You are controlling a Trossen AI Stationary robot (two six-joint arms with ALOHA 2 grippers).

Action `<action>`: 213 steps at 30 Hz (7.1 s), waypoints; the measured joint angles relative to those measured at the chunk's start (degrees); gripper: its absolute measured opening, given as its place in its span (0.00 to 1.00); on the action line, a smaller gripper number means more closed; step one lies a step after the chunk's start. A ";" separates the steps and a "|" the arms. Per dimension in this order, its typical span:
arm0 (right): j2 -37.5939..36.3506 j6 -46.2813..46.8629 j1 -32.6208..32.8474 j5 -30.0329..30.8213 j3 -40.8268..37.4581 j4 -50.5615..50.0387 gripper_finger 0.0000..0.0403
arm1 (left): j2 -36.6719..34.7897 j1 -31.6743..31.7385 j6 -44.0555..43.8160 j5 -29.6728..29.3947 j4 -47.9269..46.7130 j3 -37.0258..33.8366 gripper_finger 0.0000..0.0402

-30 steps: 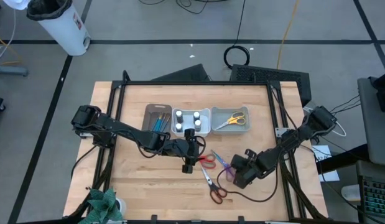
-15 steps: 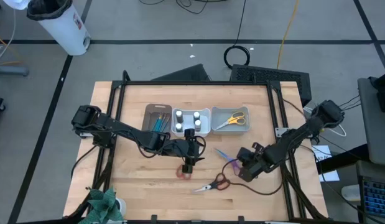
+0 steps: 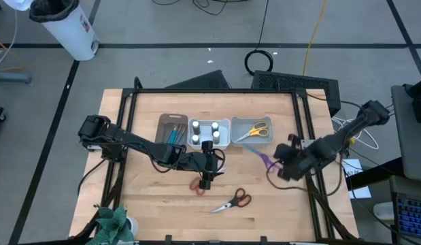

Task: Pick & Place Paint Supplies
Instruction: Put the purple scissors into the gray bin, then put the orange scissors into the gray bin

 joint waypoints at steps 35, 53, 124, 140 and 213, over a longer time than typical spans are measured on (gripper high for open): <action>19.90 -75.45 -43.32 -0.32 13.62 -5.05 0.00 | 0.02 1.01 -0.41 0.00 -0.04 0.00 0.62; 22.43 -76.30 -43.92 -6.23 13.62 2.74 0.02 | 0.01 1.01 -0.87 0.00 -0.04 0.00 0.62; 22.04 -76.82 -43.81 1.58 9.29 -0.43 0.03 | 0.02 1.05 -0.13 0.00 -1.08 0.00 0.62; 22.06 -76.07 -43.94 -7.52 7.69 9.04 0.05 | 0.02 1.07 -0.23 -0.02 -1.16 0.00 0.62; 22.06 -44.81 -7.97 4.42 6.49 33.98 0.35 | 4.94 -4.79 -25.14 12.97 -29.42 -2.27 0.62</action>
